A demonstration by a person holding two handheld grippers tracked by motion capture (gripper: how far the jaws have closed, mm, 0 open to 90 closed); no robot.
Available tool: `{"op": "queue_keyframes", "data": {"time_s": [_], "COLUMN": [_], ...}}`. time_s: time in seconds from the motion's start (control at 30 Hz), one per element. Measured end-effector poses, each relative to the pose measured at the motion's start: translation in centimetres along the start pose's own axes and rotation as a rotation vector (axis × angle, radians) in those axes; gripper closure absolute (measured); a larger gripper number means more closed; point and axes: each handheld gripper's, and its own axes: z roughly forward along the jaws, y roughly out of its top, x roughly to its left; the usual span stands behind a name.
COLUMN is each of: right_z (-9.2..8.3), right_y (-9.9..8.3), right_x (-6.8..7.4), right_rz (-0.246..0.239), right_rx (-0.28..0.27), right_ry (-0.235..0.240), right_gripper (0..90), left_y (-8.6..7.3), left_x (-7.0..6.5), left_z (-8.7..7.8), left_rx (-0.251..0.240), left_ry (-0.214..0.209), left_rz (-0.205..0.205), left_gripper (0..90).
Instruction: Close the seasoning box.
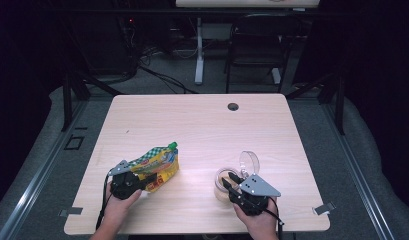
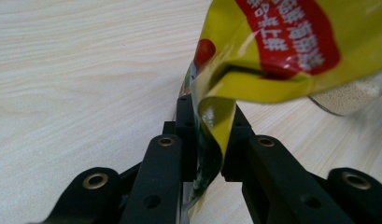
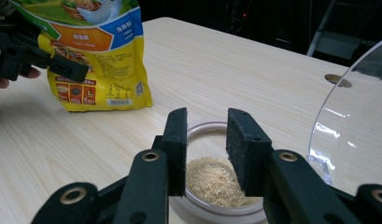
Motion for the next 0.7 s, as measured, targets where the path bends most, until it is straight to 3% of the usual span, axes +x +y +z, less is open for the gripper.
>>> {"op": "queue_keyframes", "data": {"time_s": [0.47,0.7], "right_z": [0.32,0.39], "right_y": [0.10,0.11], "right_x": [0.12,0.18], "right_rz": [-0.006,-0.008], "right_rx": [-0.001,-0.002], "right_ry": [0.008,0.013], "right_gripper": [68.2,67.8], "left_y": [-0.26,-0.31], "left_x": [-0.15,-0.20], "left_z": [-0.59,-0.97], "left_rx": [-0.018,-0.041], "left_ry": [0.012,0.023], "left_rz": [-0.002,-0.010], "left_gripper": [71.9,60.0]}}
